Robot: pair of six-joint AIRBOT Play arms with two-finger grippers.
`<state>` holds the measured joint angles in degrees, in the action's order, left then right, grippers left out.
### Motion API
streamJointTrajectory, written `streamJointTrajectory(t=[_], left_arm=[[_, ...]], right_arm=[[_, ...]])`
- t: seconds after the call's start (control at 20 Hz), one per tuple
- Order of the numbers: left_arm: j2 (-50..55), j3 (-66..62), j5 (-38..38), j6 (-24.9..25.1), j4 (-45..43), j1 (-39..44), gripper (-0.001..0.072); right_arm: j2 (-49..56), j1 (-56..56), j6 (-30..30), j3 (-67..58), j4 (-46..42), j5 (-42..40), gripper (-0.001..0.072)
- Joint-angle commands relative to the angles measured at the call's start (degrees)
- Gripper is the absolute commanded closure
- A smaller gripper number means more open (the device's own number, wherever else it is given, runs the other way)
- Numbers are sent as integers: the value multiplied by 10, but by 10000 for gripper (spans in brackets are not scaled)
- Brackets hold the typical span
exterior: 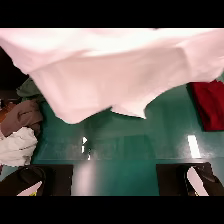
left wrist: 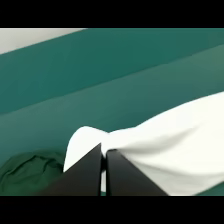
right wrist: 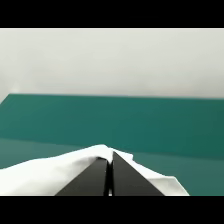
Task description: Fold the shirts.
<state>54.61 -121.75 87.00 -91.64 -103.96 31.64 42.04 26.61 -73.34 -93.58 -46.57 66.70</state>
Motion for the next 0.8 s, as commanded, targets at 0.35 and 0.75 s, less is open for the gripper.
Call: streamJointTrajectory(t=[0.35, 0.75], left_arm=[[-19, 89, 3, 20, 100, 0, 687], [114, 386, -170, -3, 20, -56, 687]], right_arm=[[120, 80, -45, -264, 4, 137, 695], [299, -188, -80, -96, -230, 113, 694]])
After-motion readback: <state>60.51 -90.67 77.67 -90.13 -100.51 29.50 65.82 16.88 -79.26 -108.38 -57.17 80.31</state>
